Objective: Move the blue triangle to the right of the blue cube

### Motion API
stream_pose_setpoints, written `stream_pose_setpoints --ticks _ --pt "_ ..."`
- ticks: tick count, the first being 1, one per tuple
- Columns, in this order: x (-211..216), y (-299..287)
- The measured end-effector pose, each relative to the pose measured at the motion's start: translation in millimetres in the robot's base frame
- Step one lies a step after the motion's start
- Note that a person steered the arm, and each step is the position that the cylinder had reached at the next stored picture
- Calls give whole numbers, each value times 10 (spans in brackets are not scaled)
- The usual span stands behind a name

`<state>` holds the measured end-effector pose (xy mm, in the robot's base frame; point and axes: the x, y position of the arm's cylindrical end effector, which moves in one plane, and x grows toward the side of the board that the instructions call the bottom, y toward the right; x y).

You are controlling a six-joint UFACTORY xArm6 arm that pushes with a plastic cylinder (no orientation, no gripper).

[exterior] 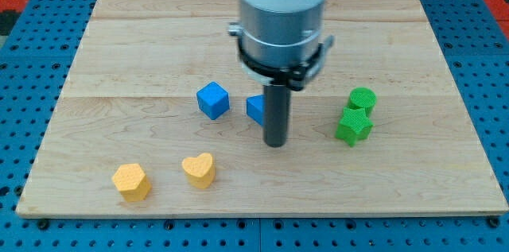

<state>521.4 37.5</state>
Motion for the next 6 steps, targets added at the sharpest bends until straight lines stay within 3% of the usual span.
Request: stream_pose_setpoints --ticks 1,4,5,6 --pt "-297 360" --pt "-398 -608" --pt "-185 -87" --pt "495 -171"
